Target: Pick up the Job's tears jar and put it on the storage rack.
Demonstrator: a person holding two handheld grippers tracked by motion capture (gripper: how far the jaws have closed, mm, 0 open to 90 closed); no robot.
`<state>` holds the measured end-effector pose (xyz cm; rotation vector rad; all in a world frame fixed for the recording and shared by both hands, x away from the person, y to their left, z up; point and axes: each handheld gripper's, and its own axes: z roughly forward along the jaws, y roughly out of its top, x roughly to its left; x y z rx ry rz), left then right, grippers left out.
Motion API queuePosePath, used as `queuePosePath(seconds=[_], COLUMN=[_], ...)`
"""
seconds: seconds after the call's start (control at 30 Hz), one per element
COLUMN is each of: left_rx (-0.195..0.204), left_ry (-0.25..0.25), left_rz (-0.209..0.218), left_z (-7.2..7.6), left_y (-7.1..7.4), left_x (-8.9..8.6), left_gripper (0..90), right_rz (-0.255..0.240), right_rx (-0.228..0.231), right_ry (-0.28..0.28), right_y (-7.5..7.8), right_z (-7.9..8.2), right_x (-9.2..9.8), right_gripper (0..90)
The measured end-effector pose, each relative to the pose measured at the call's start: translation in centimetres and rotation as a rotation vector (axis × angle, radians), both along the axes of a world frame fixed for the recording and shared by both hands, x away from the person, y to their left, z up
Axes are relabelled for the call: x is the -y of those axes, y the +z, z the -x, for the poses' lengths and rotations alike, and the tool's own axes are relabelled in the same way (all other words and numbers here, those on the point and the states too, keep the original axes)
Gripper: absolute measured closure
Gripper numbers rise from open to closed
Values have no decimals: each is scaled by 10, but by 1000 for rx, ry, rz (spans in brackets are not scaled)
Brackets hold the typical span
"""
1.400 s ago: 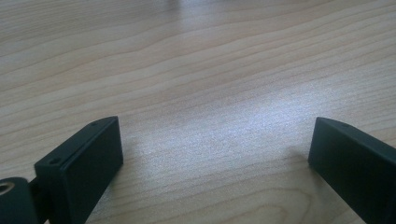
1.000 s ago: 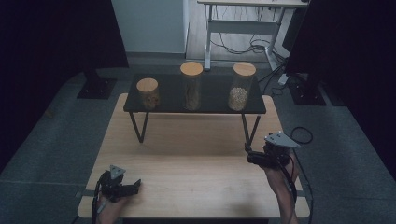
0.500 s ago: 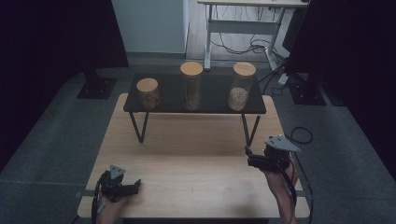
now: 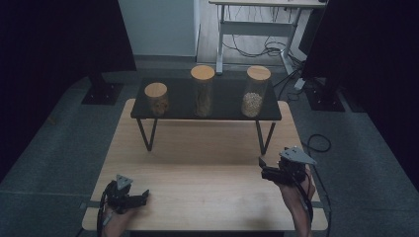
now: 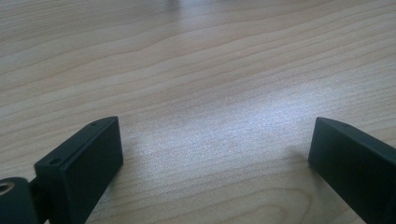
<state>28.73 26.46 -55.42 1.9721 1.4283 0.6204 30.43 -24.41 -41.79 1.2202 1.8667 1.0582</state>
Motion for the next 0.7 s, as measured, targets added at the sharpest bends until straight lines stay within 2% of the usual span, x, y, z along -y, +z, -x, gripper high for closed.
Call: queuePosePath(seconds=[0.7], left_rx=[0], left_ry=[0], left_rz=[0], left_z=[0], left_y=[0], left_x=[0], left_gripper=[26], right_rz=[-10], right_rx=[-20], right_ry=[0], right_y=[-14], right_z=[7], right_x=[2], right_gripper=[49])
